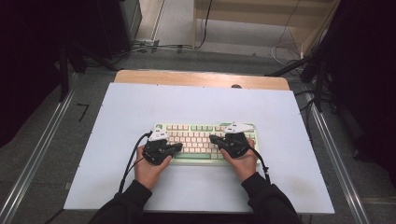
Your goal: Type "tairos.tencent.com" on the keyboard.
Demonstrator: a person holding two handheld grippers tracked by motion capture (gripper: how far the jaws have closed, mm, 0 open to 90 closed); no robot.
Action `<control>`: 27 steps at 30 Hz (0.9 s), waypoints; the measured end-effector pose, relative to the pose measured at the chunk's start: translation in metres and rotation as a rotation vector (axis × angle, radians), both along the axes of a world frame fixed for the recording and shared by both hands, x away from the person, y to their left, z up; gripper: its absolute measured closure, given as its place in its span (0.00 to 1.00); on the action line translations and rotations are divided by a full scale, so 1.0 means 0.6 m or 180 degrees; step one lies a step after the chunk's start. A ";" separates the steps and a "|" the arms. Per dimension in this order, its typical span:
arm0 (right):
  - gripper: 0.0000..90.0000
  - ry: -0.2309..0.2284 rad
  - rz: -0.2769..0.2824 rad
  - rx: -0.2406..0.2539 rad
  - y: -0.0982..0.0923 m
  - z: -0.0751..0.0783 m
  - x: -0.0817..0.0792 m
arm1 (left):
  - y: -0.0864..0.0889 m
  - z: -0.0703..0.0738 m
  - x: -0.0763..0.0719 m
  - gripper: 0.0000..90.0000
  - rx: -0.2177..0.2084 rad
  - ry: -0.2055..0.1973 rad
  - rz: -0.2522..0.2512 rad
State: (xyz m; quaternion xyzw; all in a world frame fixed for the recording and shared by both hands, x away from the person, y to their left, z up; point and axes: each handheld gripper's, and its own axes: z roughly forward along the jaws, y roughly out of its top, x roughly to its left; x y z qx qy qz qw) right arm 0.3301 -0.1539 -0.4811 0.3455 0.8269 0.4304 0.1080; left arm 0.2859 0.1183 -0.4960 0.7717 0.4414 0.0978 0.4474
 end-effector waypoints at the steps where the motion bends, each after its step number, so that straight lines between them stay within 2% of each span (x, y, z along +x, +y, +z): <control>1: 0.98 -0.0002 0.0000 0.0002 0.000 0.000 0.000 | 0.000 0.000 0.001 1.00 0.0027 0.0012 -0.0006; 5: 0.98 -0.0002 -0.0004 -0.0002 0.001 0.000 0.000 | -0.002 0.000 0.001 1.00 0.0033 0.0011 -0.0016; 11: 0.98 -0.0019 -0.0044 0.0010 0.001 0.000 0.004 | 0.016 0.016 -0.001 1.00 -0.0267 -0.0140 0.0083; 15: 0.98 0.0002 -0.0042 -0.0016 0.004 -0.004 0.006 | 0.030 0.020 0.002 1.00 -0.0351 -0.0209 0.0212; 27: 0.98 0.0013 -0.0058 -0.0108 0.014 -0.015 0.016 | 0.039 0.016 0.011 1.00 -0.0325 -0.0212 0.0315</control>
